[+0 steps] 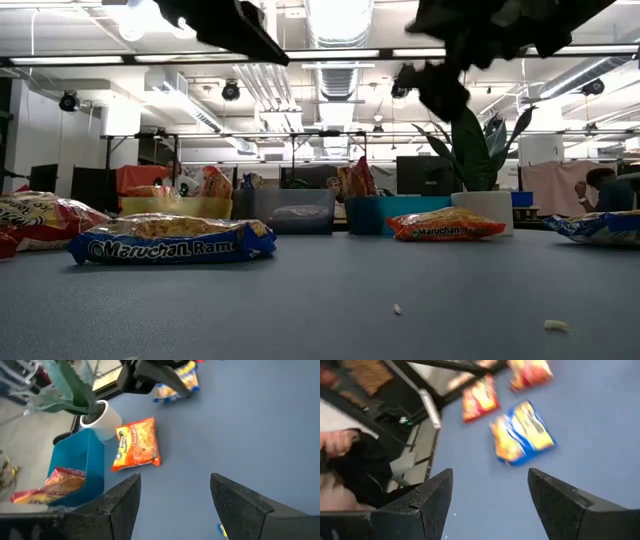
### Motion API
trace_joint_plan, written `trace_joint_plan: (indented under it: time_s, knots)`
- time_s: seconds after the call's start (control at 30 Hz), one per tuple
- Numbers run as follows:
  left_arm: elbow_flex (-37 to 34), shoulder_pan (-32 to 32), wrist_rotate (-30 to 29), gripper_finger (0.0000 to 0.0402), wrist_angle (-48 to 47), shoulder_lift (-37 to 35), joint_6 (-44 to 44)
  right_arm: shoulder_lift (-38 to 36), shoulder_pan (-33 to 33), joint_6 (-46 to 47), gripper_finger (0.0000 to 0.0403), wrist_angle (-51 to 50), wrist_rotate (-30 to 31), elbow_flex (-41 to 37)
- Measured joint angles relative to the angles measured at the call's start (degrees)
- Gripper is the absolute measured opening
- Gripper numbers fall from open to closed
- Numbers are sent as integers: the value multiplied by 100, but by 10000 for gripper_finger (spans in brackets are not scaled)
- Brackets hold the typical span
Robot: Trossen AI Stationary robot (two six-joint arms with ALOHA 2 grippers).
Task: Sort Maruchan noodles
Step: Put the blue noodle pack into the black bin
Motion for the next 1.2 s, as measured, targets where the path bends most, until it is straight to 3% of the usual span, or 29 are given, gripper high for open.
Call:
trace_joint_plan:
  time_s: [0.23, 0.67, 0.97, 1.2]
  knots:
    - [-773, 242, 106, 221, 526, -395, 440, 17, 209, 1399, 247, -933, -37, 0]
    - [-1934, 939, 47, 221, 2070, -2274, 857, -80, 384, 3888, 246, -3223, -56, 49]
    - [-1949, 972, 42, 221, 2062, -2514, 807, -36, 384, 3796, 246, -4135, 582, 926]
    - [-1936, 972, 42, 221, 2071, -2458, 848, -36, 384, 3806, 241, -5592, 927, 1316]
